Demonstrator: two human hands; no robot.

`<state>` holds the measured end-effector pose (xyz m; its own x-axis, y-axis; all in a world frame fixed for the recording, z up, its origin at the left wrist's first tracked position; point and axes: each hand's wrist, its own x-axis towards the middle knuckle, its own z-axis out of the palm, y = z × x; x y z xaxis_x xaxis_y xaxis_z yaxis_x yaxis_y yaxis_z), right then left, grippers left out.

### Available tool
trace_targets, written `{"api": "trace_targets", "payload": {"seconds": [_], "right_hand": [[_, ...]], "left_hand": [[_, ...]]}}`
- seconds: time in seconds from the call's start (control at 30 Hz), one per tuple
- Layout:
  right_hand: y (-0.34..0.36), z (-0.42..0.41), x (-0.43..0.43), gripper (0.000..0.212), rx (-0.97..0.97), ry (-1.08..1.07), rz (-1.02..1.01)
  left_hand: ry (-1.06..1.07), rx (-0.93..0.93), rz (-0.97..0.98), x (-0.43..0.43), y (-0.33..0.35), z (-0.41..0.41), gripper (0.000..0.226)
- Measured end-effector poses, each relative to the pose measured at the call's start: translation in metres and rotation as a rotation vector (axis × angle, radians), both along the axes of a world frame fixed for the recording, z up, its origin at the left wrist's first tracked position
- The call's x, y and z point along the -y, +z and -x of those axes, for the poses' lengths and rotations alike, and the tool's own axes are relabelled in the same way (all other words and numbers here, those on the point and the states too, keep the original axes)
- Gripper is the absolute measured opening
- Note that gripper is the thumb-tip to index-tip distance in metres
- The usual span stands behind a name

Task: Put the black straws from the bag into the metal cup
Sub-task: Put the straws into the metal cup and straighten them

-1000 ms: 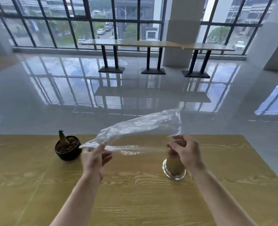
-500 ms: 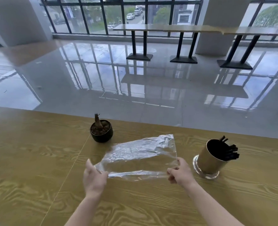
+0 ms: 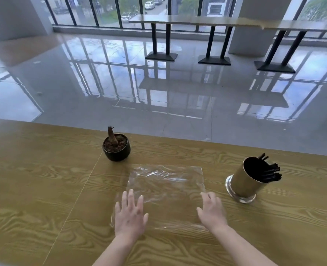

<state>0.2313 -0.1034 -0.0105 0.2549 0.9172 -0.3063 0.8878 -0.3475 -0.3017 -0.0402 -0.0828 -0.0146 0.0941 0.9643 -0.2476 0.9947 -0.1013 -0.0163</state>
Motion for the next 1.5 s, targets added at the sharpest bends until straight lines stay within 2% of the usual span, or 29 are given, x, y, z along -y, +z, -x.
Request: {"api": "trace_targets", "payload": {"seconds": [0.37, 0.57, 0.7, 0.83, 0.93, 1.0, 1.07, 1.17, 1.23, 1.37, 1.5], "right_hand": [[0.019, -0.010, 0.009, 0.043, 0.074, 0.139, -0.101], [0.035, -0.051, 0.030, 0.048, -0.089, -0.050, -0.268], [0.051, -0.087, 0.048, 0.042, -0.125, -0.167, -0.338], [0.067, -0.121, 0.059, 0.033, -0.189, -0.306, -0.376], [0.079, -0.148, 0.062, 0.031, -0.266, -0.449, -0.468], [0.087, -0.163, 0.062, 0.039, -0.294, -0.526, -0.538], [0.094, -0.179, 0.060, 0.061, -0.354, -0.539, -0.540], [0.102, -0.196, 0.049, 0.099, -0.381, -0.490, -0.427], [0.105, -0.202, 0.037, 0.112, -0.378, -0.465, -0.364], [0.100, -0.208, 0.018, 0.120, -0.381, -0.450, -0.318], [0.096, -0.212, 0.006, 0.117, -0.389, -0.432, -0.307]], "left_hand": [[-0.193, 0.058, -0.041, -0.012, 0.015, -0.055, 0.071], [-0.289, 0.233, -0.105, -0.017, 0.047, -0.110, 0.067], [-0.363, 0.349, -0.165, -0.018, 0.066, -0.154, 0.059], [-0.441, 0.451, -0.140, -0.020, 0.078, -0.195, 0.057], [-0.429, 0.616, -0.089, -0.023, 0.085, -0.226, 0.055], [-0.411, 0.722, -0.076, -0.028, 0.093, -0.244, 0.054], [-0.419, 0.774, -0.086, -0.034, 0.100, -0.266, 0.055], [-0.366, 0.828, -0.033, -0.050, 0.110, -0.298, 0.065], [-0.319, 0.798, 0.017, -0.064, 0.114, -0.317, 0.070], [-0.286, 0.724, 0.080, -0.087, 0.115, -0.342, 0.070], [-0.309, 0.665, 0.114, -0.102, 0.111, -0.359, 0.066]]}}
